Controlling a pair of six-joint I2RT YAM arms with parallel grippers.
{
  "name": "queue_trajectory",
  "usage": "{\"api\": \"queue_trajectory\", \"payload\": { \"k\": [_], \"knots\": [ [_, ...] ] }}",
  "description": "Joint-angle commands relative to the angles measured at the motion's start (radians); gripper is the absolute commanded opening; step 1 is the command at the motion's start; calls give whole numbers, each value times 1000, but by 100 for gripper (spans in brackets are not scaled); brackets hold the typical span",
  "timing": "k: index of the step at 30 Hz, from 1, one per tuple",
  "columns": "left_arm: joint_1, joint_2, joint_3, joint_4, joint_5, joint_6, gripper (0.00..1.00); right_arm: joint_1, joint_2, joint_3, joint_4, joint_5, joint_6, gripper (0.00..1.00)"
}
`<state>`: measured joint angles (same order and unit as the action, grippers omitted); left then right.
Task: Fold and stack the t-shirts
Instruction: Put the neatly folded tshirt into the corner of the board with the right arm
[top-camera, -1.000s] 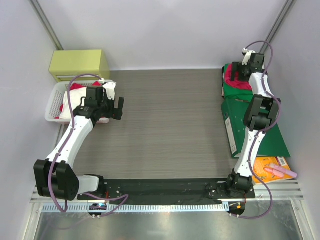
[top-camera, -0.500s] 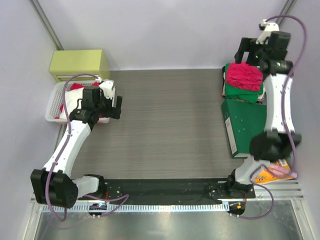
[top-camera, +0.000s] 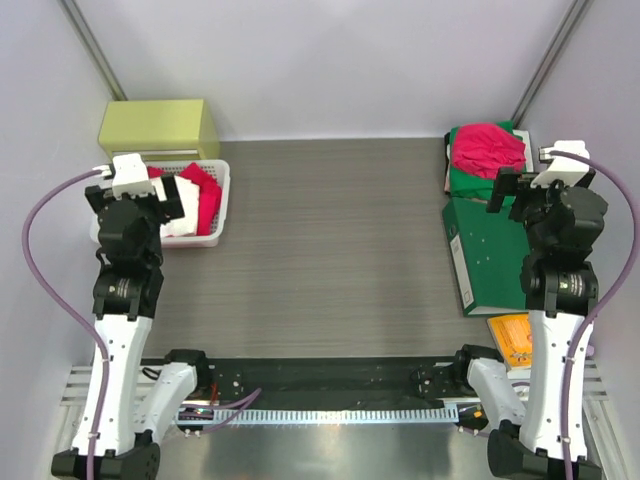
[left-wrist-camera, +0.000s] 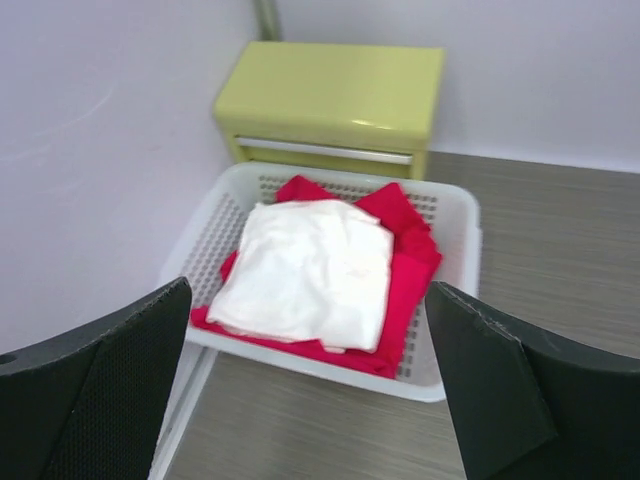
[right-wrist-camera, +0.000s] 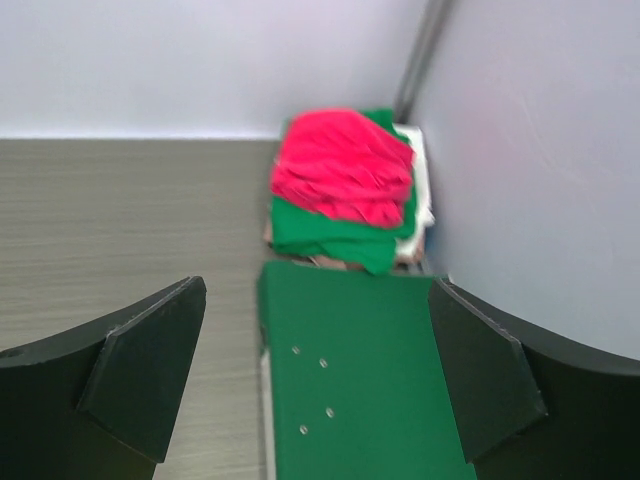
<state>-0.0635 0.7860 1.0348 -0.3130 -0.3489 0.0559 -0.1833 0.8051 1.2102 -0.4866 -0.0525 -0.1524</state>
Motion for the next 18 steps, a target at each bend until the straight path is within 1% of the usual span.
{"api": "queue_trajectory", "payload": {
  "k": [1,2,3,4,5,6,7,8,9,11,12,14,17,18],
  "knots": [
    [60,64,8,14,-110,-13,100,-2,-18,-40,25,174,28,100],
    [60,93,28,-61,-93,4,100,-1,-9,-28,10,157,42,100],
    [89,123,86,-108,-91,5,100,-2,38,-6,-56,120,63,100],
    [94,204,128,-182,-78,13,100,-2,86,70,-113,82,94,100],
    [105,243,172,-321,-76,7,100,-2,132,115,-179,24,102,100],
    [114,272,242,-383,-75,4,100,-2,216,155,-295,-7,115,100],
    [123,297,263,-420,-75,-1,100,-5,238,198,-332,-70,111,100],
    [146,306,274,-458,-70,-7,100,-5,247,199,-348,-82,108,100],
    [157,297,272,-462,-14,-4,100,-8,244,192,-336,-84,97,100],
    [197,245,230,-451,34,-16,100,-8,224,151,-317,-72,64,100],
    [209,228,217,-445,80,-25,100,-7,227,146,-319,-55,59,100],
    [225,208,200,-460,94,-34,100,-7,250,140,-342,-5,51,100],
    [243,235,231,-555,128,-37,100,-8,296,130,-408,6,71,100],
    [249,275,244,-608,125,-48,100,-7,305,123,-412,13,91,100]
  ]
}}
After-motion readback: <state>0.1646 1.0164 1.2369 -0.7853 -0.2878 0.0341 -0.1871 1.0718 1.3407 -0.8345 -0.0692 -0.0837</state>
